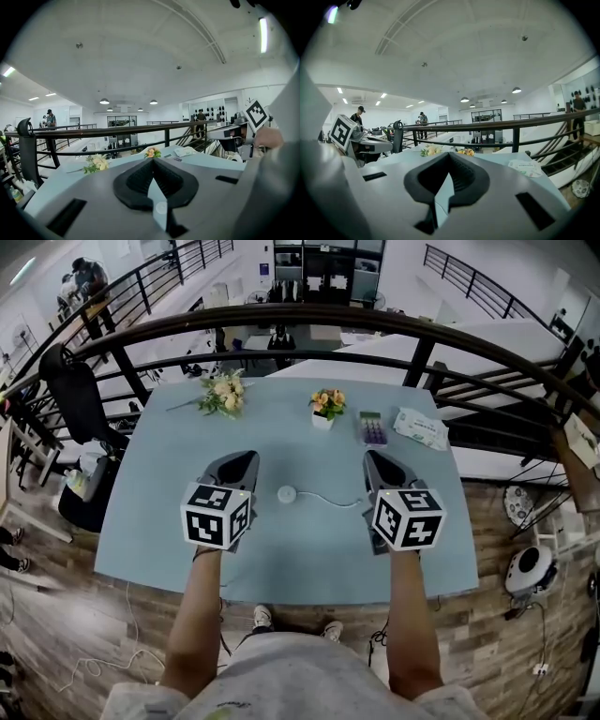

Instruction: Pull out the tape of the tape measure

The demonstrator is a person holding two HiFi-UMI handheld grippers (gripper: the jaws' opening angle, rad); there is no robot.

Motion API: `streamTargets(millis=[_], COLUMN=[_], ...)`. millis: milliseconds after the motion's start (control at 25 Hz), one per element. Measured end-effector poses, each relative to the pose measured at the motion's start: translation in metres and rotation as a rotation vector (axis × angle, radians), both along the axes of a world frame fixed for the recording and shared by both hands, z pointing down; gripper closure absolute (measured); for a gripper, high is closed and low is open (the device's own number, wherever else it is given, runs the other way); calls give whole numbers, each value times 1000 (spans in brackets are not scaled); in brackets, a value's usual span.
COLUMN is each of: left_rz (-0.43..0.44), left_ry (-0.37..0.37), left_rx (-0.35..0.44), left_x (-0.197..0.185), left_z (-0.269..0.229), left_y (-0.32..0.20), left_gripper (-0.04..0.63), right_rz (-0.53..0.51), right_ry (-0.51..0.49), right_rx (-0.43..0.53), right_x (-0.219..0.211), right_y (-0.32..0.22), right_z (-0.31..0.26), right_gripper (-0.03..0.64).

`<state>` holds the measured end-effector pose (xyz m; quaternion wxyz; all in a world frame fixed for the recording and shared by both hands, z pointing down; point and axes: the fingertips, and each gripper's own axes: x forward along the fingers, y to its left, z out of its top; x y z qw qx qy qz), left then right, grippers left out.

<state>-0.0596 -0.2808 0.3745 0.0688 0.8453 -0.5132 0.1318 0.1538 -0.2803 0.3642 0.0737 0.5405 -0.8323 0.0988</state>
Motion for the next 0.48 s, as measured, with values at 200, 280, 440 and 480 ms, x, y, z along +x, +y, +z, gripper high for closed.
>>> streamTargets(millis=[200, 280, 440, 480], left_rz=[-10, -13, -11, -10], left_ry=[5, 4, 2, 0], left_rx=[13, 18, 18, 17], left_x=[-2, -3, -2, -2], left_z=[-4, -6, -6, -6], left_y=[-1, -1, -3, -3], left_gripper=[598, 598, 600, 600], right_rz=[5, 9, 10, 11], right_ry=[2, 3, 5, 5], right_rx=[15, 18, 21, 21], right_x=[1, 2, 1, 1], right_y=[3, 4, 4, 4], right_z=[-3, -3, -4, -4], right_gripper=[614, 613, 614, 614])
